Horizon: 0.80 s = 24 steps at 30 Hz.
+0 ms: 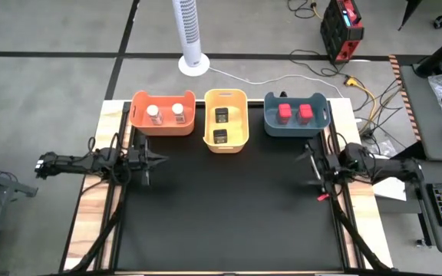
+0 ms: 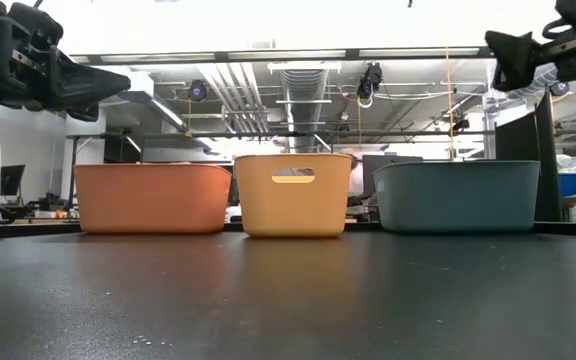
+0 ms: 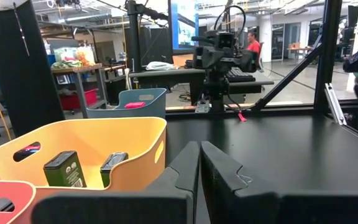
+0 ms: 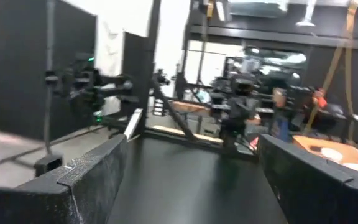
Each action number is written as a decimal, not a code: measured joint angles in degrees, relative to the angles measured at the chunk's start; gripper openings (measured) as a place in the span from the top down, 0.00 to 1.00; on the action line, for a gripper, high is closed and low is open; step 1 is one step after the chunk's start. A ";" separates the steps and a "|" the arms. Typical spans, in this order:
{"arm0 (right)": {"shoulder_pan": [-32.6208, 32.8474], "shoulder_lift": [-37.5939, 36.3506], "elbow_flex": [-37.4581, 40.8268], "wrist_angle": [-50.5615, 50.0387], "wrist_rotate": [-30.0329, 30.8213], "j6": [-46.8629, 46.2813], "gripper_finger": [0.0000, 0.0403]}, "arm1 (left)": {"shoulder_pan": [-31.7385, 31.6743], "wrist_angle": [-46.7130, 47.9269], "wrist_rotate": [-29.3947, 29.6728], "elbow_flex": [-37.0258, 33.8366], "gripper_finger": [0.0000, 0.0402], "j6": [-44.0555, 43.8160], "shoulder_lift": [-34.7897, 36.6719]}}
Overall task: Sort spices by type
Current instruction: Return to Home Position
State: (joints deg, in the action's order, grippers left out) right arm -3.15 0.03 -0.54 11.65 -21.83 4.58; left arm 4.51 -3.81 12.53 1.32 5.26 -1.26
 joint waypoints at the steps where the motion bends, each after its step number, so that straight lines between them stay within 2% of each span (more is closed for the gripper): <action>1: 1.91 0.00 0.00 -0.71 0.86 1.93 0.14 | 0.00 0.00 0.00 0.00 1.00 0.00 0.00; 4: 6.06 -0.02 0.00 -3.38 4.86 6.98 0.14 | 0.00 0.03 0.00 0.00 1.00 0.00 0.00; 8: 7.61 -0.02 0.00 -5.08 8.31 7.46 0.16 | 0.00 0.12 0.00 0.00 1.00 0.00 0.00; 15: 7.65 -0.02 0.00 -7.22 8.40 9.58 0.18 | -0.02 0.11 0.00 0.00 1.00 0.00 0.00; 24: 7.65 0.87 -0.02 -7.16 8.40 3.85 0.16 | -0.02 0.07 0.00 0.00 1.00 0.00 0.00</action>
State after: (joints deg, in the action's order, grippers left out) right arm 4.49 0.91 -0.56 4.49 -13.44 8.43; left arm 4.49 -3.75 12.53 1.32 5.26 -1.26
